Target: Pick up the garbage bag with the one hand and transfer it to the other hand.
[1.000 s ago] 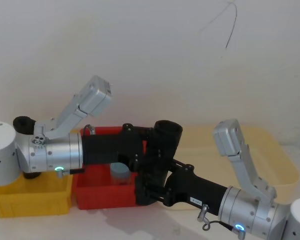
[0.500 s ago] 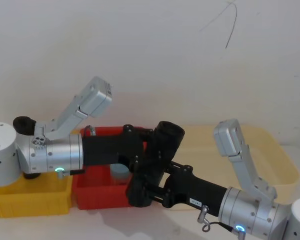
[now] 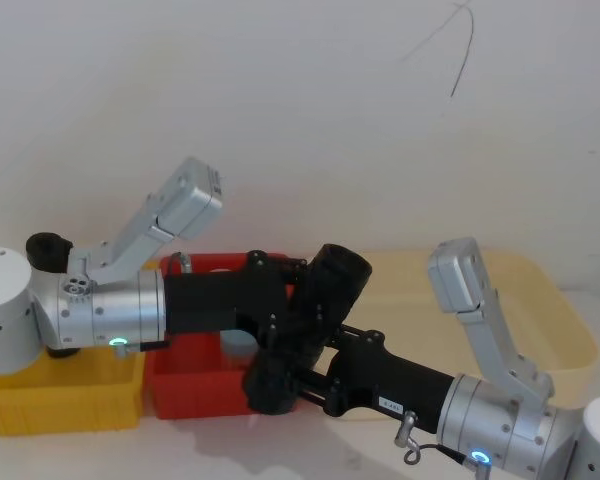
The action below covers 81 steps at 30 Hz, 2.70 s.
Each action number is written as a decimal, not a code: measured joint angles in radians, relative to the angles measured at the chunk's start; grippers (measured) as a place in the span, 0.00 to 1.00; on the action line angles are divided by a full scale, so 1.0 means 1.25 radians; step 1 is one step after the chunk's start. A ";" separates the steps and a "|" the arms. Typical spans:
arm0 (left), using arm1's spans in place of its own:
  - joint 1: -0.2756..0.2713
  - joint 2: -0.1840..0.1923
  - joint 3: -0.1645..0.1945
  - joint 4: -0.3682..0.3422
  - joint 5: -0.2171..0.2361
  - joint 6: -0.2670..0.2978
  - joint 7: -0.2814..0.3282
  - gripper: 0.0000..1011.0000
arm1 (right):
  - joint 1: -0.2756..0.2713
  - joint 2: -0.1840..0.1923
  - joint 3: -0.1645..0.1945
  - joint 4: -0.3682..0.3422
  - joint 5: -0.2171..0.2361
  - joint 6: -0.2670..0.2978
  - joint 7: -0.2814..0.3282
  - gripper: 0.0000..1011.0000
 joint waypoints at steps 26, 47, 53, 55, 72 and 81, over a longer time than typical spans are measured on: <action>0.021 0.005 -0.007 0.000 -0.044 -0.126 -0.059 0.36 | 0.000 0.001 0.000 -0.001 0.004 0.000 0.002 0.58; 0.024 0.008 -0.006 -0.002 -0.052 -0.139 -0.065 0.36 | -0.001 0.001 0.001 -0.003 0.010 -0.004 0.000 0.95; 0.025 0.009 -0.006 -0.003 -0.053 -0.140 -0.066 0.36 | -0.001 0.001 0.001 -0.003 0.011 -0.004 -0.001 0.79; 0.025 0.009 -0.006 -0.003 -0.053 -0.140 -0.066 0.36 | -0.001 0.001 0.001 -0.003 0.011 -0.004 -0.001 0.72; 0.025 0.009 -0.006 -0.003 -0.054 -0.141 -0.066 0.43 | -0.001 0.001 0.000 -0.003 0.012 -0.007 -0.005 0.49; 0.025 0.011 -0.006 -0.003 -0.055 -0.141 -0.066 0.69 | -0.002 0.002 -0.003 -0.001 0.006 -0.014 -0.021 0.49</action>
